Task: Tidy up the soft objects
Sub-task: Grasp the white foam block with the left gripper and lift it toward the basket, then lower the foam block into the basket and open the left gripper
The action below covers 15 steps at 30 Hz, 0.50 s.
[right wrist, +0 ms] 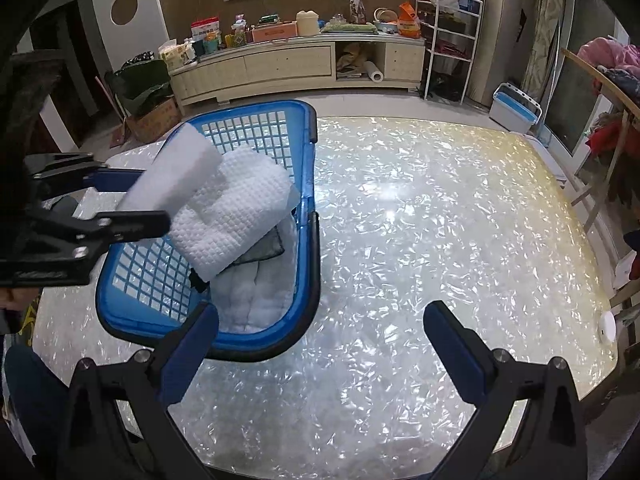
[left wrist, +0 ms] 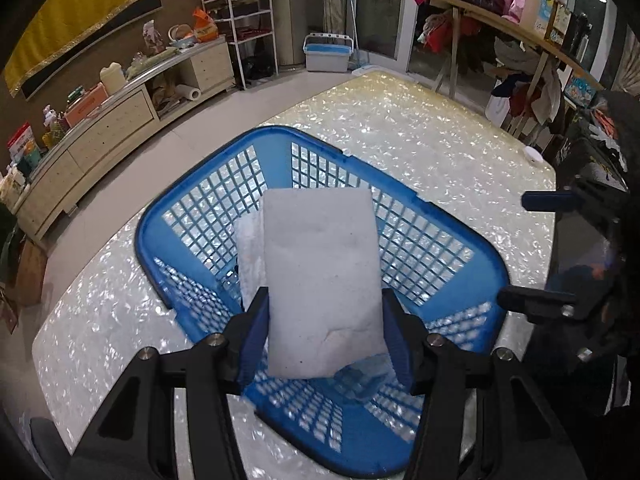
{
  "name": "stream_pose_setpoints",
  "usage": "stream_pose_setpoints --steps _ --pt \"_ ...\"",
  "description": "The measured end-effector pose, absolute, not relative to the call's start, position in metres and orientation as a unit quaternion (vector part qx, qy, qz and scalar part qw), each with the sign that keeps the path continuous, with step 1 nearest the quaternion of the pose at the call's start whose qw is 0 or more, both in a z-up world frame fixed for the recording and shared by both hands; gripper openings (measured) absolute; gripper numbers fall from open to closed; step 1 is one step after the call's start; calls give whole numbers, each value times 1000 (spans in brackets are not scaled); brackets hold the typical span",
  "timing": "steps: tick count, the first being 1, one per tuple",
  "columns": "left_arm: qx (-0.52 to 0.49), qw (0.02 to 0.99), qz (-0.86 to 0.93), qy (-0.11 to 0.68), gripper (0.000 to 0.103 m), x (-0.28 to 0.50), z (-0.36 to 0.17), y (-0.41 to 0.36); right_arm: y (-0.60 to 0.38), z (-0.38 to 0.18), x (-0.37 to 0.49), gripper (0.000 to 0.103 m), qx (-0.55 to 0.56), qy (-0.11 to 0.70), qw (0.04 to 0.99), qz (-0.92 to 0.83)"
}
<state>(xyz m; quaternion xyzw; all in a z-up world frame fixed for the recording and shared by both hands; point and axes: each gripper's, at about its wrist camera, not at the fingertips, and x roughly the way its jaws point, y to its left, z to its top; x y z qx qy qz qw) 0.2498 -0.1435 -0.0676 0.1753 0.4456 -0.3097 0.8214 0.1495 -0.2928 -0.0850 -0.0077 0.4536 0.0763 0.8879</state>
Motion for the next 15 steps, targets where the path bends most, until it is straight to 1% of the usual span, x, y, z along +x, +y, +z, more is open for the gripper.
stream_pose_setpoints --steps 15 --pt "220 803 -315 456 51 293 -106 -171 -297 -96 160 103 8 465 882 78"
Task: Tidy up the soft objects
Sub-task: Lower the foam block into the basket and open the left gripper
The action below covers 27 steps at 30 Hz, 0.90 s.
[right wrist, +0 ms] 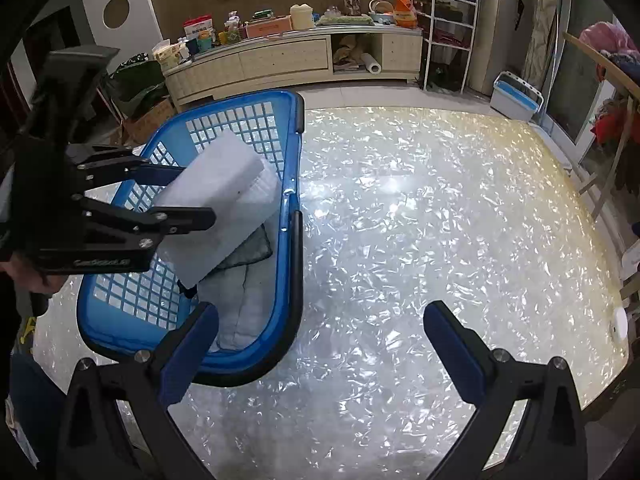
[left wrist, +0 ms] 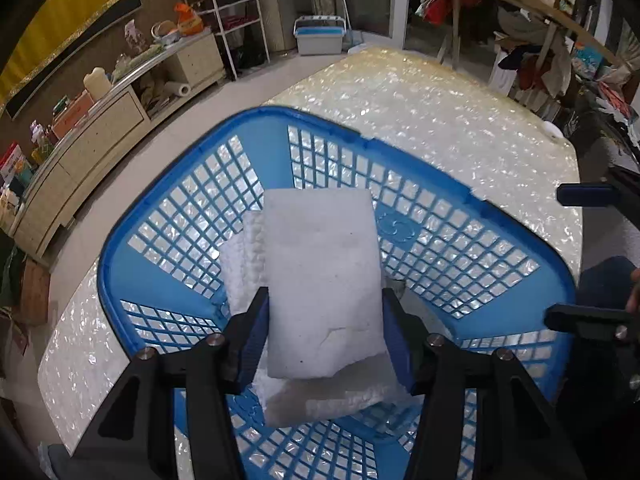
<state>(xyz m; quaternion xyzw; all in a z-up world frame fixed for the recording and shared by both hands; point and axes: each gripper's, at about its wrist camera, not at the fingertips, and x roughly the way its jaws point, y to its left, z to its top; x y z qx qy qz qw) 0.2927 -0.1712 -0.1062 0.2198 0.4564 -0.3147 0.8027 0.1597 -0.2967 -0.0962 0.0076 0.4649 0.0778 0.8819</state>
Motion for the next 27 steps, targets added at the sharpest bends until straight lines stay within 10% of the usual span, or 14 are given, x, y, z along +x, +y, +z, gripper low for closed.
stream_pose_setpoints --steps 27 --pt "236 801 -301 461 82 279 -100 -169 -303 -87 146 103 32 457 884 93"
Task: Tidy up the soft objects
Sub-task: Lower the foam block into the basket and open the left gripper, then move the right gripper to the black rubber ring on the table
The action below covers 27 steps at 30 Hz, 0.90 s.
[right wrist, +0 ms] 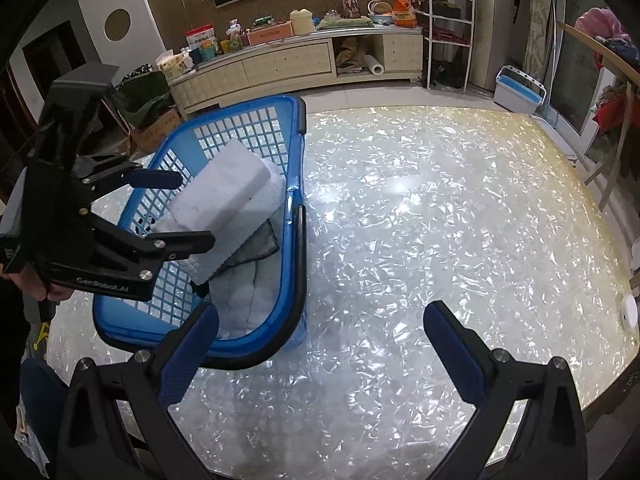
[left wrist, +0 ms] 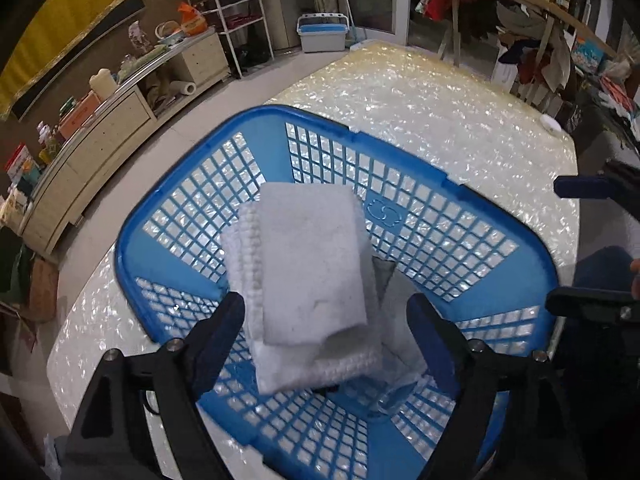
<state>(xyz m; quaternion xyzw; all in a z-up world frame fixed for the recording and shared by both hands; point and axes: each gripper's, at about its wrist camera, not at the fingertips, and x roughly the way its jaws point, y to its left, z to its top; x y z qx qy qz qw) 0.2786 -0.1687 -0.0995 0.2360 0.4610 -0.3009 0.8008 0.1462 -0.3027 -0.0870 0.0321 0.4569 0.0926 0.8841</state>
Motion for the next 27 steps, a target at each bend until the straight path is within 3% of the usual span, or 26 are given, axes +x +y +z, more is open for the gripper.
stream_pose_setpoints --steps 13,27 --pt "216 830 -274 436 87 231 -50 -139 -289 -63 125 103 25 432 896 101" --pt "159 859 -217 436 87 190 -26 -57 -235 -48 121 103 -11 406 904 137"
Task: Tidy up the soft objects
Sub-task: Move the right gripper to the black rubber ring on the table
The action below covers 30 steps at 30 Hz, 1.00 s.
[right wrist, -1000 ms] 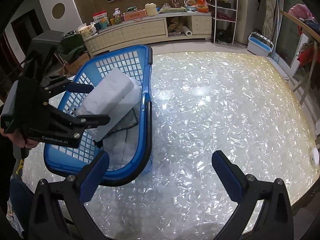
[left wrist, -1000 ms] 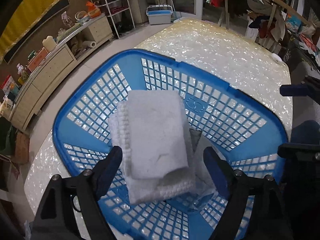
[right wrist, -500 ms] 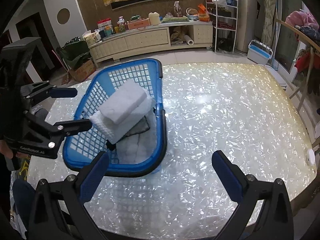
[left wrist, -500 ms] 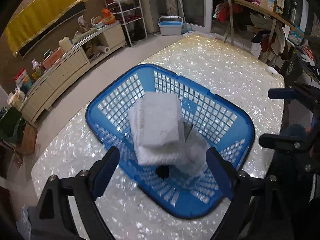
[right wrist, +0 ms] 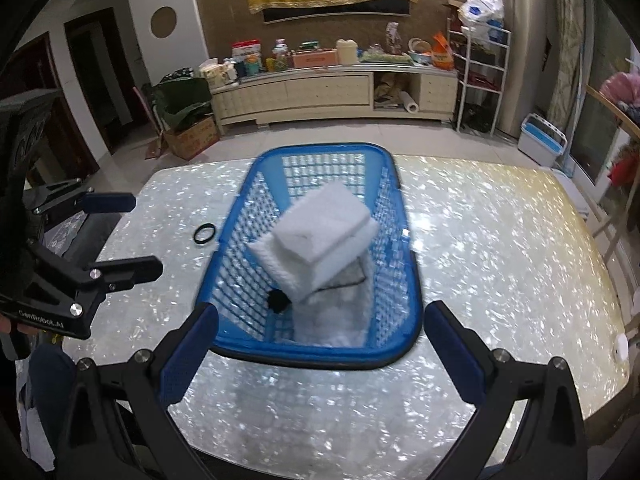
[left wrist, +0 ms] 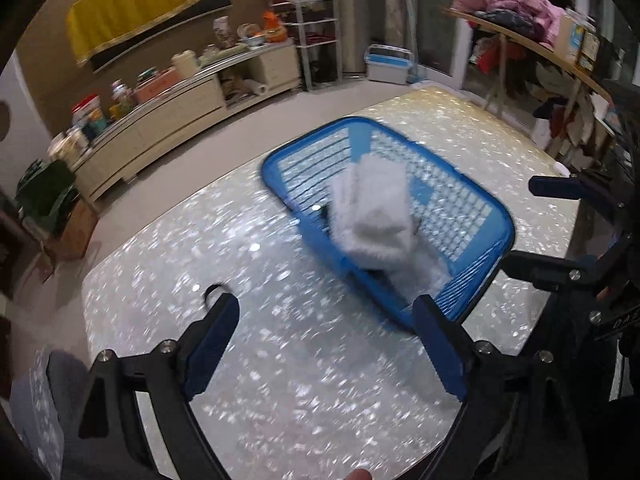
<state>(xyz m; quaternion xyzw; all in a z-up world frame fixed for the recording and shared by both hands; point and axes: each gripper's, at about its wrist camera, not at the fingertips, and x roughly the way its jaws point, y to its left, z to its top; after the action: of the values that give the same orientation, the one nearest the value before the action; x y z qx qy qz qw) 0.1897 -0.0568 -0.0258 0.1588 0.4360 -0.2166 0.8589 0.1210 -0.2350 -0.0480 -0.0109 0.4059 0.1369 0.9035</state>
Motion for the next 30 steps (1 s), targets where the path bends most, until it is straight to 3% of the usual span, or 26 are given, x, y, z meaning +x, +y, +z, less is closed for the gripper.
stream_pose_setpoints --steps 30 --pt "39 879 -67 471 88 176 -55 138 -59 -76 179 103 -130 425 860 250"
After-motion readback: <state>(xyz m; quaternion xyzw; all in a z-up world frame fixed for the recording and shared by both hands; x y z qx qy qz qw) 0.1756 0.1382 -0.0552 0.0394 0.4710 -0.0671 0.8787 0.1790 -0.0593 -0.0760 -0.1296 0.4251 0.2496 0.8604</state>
